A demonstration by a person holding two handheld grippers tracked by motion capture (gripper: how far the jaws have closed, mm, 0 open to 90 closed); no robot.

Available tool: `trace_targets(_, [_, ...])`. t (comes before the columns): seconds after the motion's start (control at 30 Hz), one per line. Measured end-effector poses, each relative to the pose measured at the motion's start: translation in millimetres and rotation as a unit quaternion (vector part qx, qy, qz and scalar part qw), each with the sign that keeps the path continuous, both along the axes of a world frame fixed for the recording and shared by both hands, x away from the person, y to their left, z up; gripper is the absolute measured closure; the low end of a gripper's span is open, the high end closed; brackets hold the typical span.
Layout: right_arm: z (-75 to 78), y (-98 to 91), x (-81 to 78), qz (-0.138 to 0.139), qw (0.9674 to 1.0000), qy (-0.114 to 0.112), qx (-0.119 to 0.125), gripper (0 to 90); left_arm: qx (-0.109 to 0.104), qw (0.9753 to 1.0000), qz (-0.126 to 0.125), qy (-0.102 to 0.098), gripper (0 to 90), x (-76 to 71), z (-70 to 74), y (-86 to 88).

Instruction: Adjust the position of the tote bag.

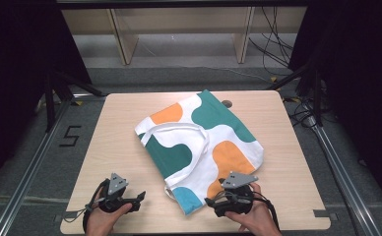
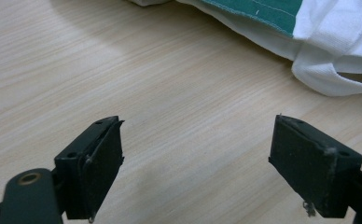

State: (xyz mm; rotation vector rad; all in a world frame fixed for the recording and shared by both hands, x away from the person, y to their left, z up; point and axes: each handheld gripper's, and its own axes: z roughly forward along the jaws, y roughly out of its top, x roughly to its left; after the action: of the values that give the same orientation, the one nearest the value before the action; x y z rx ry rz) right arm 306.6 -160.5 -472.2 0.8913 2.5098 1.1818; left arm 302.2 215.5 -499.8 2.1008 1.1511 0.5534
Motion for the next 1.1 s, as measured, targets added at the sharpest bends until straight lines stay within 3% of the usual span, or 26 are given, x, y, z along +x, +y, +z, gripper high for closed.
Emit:
trace_targets(0.03, [-0.8,5.6,0.1,0.007,1.0000,-0.003,0.000,21.1,-0.021,0.9997,0.015,-0.005,16.2,0.4,-2.5,-2.4])
trace_targets(0.1, [-1.1,15.2,0.2,0.014,0.9999,0.000,0.003,22.3,-0.001,1.0000,-0.001,-0.002,16.2,0.8,-0.2,1.7])
trace_targets(0.2, [-1.1,28.9,0.5,0.036,0.9993,0.006,0.002,25.3,-0.015,0.9998,0.013,-0.003,16.2,0.5,-1.3,1.3])
trace_targets(0.23, [-1.9,33.1,-0.3,0.036,0.9993,0.006,0.005,25.6,0.003,1.0000,0.002,-0.003,16.2,1.2,0.6,5.1])
trace_targets(0.27, [-2.7,39.7,-0.6,0.042,0.9991,0.001,0.002,25.7,-0.010,0.9999,0.013,-0.002,16.2,1.3,-1.1,3.9])
trace_targets(0.43, [-6.1,57.7,-3.1,0.055,0.9984,-0.002,-0.012,26.3,0.000,0.9999,0.013,-0.002,16.2,1.8,0.4,8.4])
trace_targets(0.5, [-9.8,65.8,-4.7,0.060,0.9981,0.000,-0.009,25.6,-0.013,0.9998,0.016,0.002,16.2,2.2,-1.3,8.7])
trace_targets(0.63, [-12.8,79.9,-8.5,0.070,0.9972,-0.007,-0.025,24.4,-0.012,0.9998,0.014,0.002,16.2,2.6,-1.3,8.9])
trace_targets(0.67, [-16.5,85.3,-8.6,0.073,0.9967,-0.019,-0.030,25.4,-0.012,0.9998,0.014,0.001,16.2,2.6,-1.4,8.8])
trace_targets(0.7, [-15.7,85.9,-9.1,0.075,0.9965,-0.011,-0.036,27.1,-0.011,0.9999,0.011,0.001,16.2,2.4,-1.5,8.4])
trace_targets(0.8, [-20.9,90.3,-8.8,0.059,0.9964,-0.026,-0.054,40.1,-0.004,1.0000,0.004,-0.002,16.2,2.3,-0.8,8.3])
trace_targets(0.9, [-20.0,85.1,-8.1,0.080,0.9954,-0.006,-0.052,58.4,-0.006,1.0000,0.003,-0.002,16.2,2.0,-0.3,8.7])
trace_targets(0.93, [-20.0,83.8,-9.8,0.078,0.9953,-0.018,-0.053,64.7,-0.006,1.0000,0.002,-0.003,16.1,2.0,-0.1,9.1])
trace_targets(0.97, [-18.4,81.8,-10.9,0.083,0.9950,-0.010,-0.054,69.0,-0.019,0.9997,0.012,-0.009,16.1,2.0,-1.5,7.6])
trace_targets(1.03, [-16.9,76.2,-14.0,0.084,0.9946,-0.026,-0.055,77.9,-0.022,0.9996,0.014,-0.008,16.2,1.6,-1.7,8.1])
trace_targets(1.1, [-12.4,65.7,-17.0,0.083,0.9937,-0.040,-0.064,85.4,-0.009,0.9999,0.006,-0.005,16.2,1.7,-0.3,10.9])
